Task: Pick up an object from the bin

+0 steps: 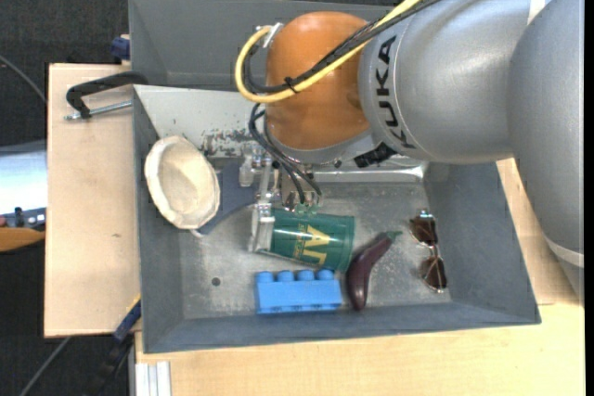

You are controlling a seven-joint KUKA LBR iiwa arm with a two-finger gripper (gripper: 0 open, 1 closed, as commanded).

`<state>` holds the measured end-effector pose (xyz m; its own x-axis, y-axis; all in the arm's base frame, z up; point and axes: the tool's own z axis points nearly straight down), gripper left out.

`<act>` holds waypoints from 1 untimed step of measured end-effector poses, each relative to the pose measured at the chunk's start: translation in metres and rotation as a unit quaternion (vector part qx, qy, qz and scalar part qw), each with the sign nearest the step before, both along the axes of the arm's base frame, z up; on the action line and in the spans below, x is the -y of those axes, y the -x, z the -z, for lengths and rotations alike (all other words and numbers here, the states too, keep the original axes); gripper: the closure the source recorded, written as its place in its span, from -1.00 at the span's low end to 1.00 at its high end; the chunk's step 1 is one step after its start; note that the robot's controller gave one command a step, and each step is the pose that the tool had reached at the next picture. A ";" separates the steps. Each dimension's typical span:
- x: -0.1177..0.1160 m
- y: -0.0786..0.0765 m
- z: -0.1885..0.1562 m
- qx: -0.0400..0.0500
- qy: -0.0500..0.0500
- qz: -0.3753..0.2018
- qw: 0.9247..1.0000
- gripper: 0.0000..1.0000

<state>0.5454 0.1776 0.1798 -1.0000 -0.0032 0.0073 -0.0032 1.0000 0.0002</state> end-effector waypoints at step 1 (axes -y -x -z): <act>0.001 -0.002 -0.005 0.004 -0.001 0.001 1.000 -1.00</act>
Offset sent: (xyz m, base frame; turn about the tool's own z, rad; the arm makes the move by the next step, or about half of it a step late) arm -0.0183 -0.0610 -0.1098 0.0939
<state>0.5474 0.1767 0.1848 -1.0000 -0.0008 -0.0012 -0.0008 1.0000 0.0021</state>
